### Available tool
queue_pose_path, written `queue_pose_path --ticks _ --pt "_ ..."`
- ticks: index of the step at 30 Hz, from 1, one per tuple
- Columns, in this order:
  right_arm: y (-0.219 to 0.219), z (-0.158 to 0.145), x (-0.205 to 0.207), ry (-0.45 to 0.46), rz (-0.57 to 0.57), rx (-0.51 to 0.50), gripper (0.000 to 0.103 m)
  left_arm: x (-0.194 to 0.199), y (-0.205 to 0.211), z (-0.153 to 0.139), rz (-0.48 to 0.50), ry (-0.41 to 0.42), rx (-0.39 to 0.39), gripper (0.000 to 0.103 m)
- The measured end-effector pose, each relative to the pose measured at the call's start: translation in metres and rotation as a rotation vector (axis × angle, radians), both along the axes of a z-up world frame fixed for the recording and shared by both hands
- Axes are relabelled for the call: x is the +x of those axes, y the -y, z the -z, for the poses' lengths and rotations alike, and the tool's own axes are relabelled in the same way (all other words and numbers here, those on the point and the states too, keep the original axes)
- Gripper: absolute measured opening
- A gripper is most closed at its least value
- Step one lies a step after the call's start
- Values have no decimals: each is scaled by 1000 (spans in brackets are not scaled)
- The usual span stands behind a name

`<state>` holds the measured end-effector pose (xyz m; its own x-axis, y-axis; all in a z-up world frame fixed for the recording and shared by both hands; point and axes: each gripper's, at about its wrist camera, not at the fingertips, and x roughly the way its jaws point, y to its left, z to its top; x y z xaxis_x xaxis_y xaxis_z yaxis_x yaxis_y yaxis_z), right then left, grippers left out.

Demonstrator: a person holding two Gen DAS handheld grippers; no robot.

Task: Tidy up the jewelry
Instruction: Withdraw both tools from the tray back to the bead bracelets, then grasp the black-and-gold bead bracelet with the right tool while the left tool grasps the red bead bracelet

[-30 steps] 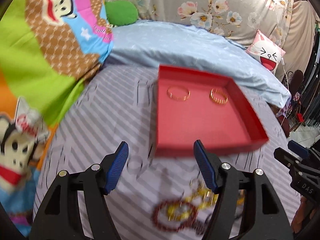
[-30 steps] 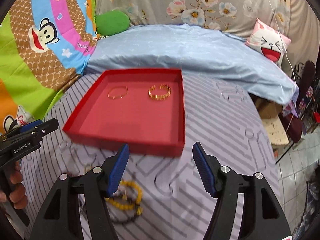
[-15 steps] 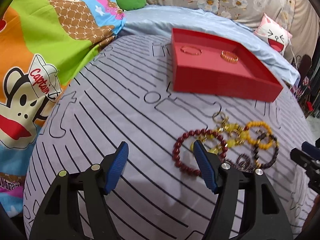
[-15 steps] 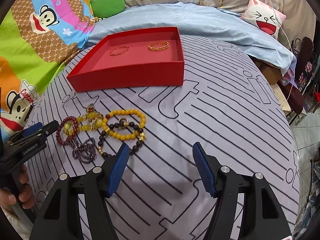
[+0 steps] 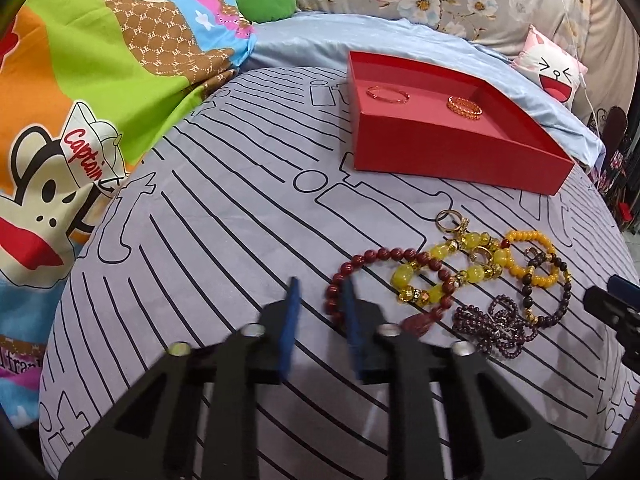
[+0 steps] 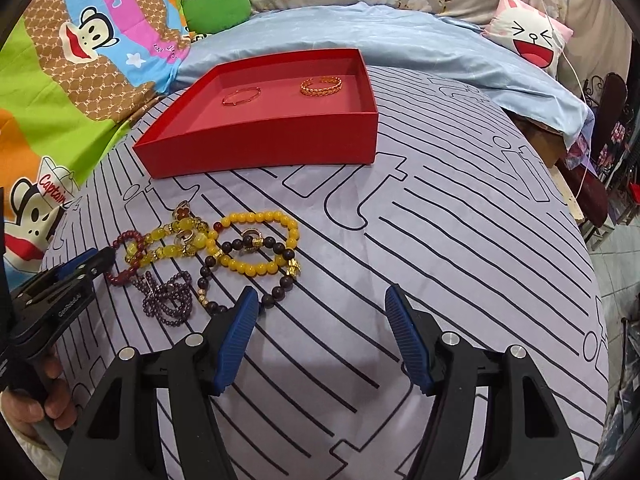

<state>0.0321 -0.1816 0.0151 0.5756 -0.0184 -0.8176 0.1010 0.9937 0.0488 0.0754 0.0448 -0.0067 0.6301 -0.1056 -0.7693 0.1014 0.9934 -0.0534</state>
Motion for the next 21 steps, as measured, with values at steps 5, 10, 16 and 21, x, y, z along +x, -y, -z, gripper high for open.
queue_pose_path --ticks 5,10,16,21 --pt "-1 2 13 2 4 6 59 -1 -1 0 -4 0 -6 8" --pt "-4 9 22 -16 -6 12 48 0 0 0 -3 1 -3 8" --pt "-12 17 23 -22 -22 -3 37 0 -2 0 -3 -1 -16 9" --pt "-14 18 22 -15 -28 -12 23 0 -3 0 -3 -1 -18 9"
